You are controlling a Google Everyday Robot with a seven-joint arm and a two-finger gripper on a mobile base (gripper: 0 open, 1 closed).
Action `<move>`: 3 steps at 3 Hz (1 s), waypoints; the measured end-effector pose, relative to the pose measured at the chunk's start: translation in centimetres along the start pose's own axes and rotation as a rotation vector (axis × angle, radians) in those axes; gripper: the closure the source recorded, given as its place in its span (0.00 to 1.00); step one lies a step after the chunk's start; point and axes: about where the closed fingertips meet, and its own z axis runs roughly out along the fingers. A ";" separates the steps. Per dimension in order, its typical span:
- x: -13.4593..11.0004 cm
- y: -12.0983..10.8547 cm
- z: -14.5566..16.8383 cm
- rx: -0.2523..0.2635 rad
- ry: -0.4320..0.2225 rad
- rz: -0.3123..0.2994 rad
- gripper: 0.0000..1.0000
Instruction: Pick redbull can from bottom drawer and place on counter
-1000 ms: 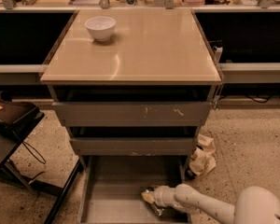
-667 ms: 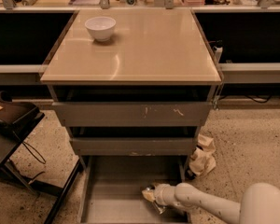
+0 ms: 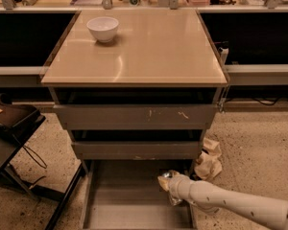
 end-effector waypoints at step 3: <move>-5.2 -0.8 -4.5 0.031 -0.016 -0.032 1.00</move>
Offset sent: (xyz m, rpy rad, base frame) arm 0.0001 -0.0061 0.0318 -0.0450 -0.0497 -0.0164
